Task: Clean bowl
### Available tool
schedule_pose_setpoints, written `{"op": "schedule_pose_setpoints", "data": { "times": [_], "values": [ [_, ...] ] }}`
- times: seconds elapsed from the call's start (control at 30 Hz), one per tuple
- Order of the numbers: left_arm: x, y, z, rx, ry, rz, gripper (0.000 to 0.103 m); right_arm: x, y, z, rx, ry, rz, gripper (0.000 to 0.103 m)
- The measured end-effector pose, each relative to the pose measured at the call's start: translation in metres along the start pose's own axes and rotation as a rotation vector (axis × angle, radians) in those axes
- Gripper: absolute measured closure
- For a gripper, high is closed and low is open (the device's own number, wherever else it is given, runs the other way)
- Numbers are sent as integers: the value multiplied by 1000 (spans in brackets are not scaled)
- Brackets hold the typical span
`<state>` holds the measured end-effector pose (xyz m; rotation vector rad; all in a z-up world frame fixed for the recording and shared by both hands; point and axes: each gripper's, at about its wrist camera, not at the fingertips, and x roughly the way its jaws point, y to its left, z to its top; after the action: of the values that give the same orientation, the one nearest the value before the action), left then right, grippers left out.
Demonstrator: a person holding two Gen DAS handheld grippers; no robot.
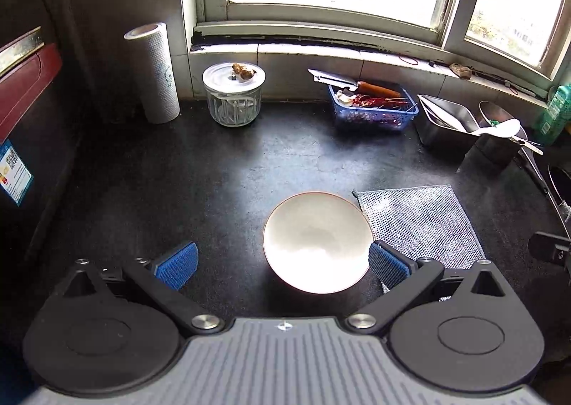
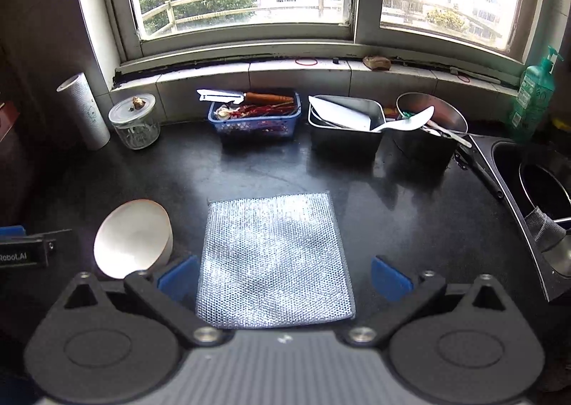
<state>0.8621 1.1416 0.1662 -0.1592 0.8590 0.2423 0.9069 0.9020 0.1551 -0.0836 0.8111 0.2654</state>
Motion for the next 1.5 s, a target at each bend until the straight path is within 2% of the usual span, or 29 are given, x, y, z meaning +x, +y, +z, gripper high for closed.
{"op": "schedule_pose_setpoints", "data": {
  "times": [0.13, 0.27, 0.47, 0.57, 0.67, 0.87, 1.5],
  "values": [
    [-8, -6, 3, -4, -30, 8, 0, -18, -4, 10, -11, -131, -17, 0],
    [-19, -12, 6, 18, -68, 39, 0, -27, -7, 19, -37, -194, 17, 0],
    [-40, -14, 10, 11, -159, 82, 0, -34, -1, 29, -62, -187, 66, 0],
    [-38, -13, 7, -14, -140, 84, 0, -31, 0, 26, -43, -184, 64, 0],
    [-36, -13, 5, -21, -119, 90, 0, -25, -1, 20, -15, -150, 98, 0],
    [-35, -12, 3, -28, -106, 99, 0, -22, 2, 15, -21, -122, 120, 0],
    [-22, -8, -8, -45, -25, 78, 0, -12, 9, -4, -46, -13, 110, 0]
  ]
}}
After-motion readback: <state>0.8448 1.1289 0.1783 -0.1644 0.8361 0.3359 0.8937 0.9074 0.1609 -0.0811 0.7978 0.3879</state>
